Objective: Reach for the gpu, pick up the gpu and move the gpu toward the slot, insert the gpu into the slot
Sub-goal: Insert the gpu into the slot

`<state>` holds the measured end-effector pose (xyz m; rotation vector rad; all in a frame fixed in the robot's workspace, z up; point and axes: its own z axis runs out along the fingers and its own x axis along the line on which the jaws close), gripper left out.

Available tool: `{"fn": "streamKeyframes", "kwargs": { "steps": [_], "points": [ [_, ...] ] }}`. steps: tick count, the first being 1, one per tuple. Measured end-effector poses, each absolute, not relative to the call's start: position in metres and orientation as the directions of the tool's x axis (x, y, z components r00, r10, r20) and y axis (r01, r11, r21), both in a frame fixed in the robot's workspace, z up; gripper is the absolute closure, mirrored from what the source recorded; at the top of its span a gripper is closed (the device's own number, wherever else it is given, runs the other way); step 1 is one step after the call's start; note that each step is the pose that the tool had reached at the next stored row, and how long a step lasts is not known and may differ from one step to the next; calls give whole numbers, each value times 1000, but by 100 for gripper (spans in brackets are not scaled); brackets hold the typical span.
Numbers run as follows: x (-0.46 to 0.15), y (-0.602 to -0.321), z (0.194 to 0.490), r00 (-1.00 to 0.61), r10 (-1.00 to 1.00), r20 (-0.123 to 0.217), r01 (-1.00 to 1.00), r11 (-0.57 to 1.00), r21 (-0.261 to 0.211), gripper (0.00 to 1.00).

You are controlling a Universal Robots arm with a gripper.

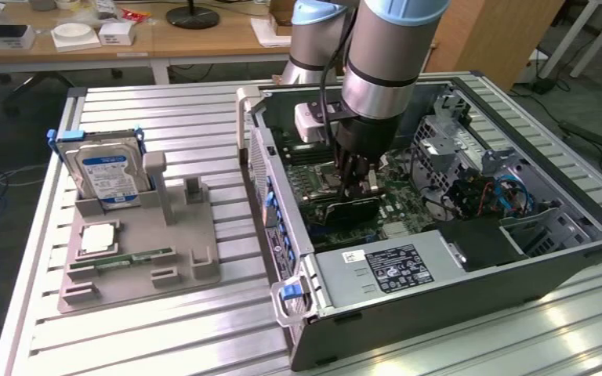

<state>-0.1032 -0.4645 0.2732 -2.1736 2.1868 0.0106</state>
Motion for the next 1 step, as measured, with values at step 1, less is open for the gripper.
{"fn": "streamKeyframes", "kwargs": {
  "steps": [1],
  "points": [
    [-103,-464,273,-5,-999,-46,-999,7,-36,90]
  ]
}}
